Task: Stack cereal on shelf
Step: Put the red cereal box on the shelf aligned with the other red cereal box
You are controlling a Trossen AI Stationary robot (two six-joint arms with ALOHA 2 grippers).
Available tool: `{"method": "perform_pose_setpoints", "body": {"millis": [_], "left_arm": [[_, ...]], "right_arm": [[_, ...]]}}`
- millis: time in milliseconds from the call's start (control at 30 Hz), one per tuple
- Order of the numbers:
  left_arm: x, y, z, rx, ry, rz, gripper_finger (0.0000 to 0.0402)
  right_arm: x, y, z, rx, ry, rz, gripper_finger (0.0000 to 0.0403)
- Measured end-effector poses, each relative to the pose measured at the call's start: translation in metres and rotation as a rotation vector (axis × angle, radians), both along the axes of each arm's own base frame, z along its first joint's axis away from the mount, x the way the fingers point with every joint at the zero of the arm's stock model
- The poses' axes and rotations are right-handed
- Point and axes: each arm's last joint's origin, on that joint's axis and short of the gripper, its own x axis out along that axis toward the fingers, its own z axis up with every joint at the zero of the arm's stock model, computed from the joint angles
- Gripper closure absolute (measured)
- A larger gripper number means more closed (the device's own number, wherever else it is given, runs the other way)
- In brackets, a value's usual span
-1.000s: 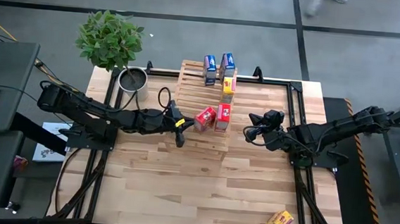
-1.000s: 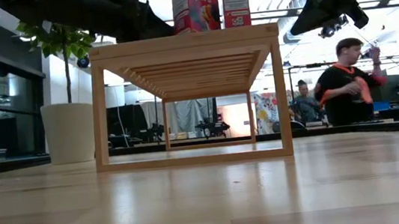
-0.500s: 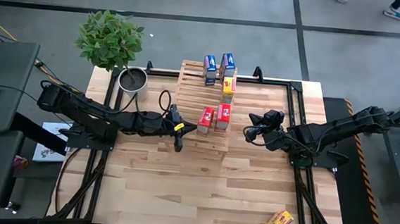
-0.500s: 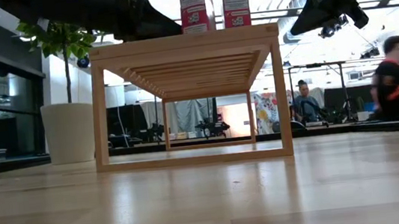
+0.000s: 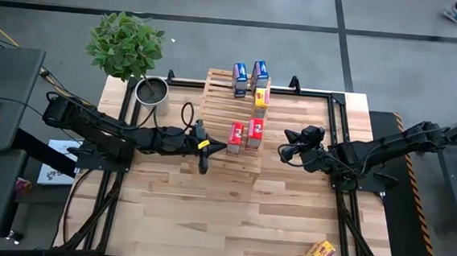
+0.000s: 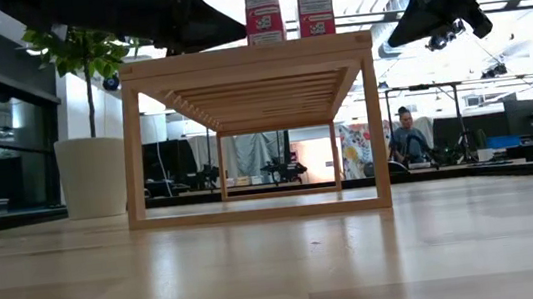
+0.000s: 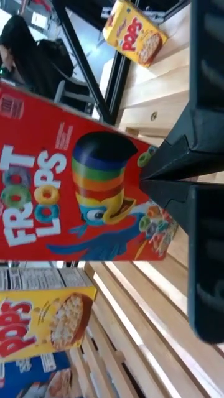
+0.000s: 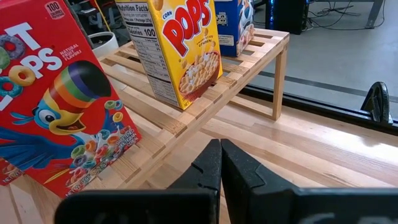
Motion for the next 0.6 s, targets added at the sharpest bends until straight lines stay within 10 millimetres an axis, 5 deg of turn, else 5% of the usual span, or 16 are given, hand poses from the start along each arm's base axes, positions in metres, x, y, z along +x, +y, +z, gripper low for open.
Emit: {"method": "perform_pose_setpoints", "body": {"millis": [233,433,600], "left_arm": [[-0.002,0.001,0.001,0.064,0.023,0.011,0.0401],[-0.028,0.003,0.020,0.126,0.096,-0.017,0.0401],[-0.043,-0.004,0.030,0.137,0.099,-0.325,0.0401]], "right_arm": [[0.000,0.000,0.000,0.000,0.000,0.000,0.0402],[0.000,0.000,0.000,0.000,0.001,0.000,0.0402],[0.000,0.000,0.000,-0.001,0.003,0.000,0.0402]]}}
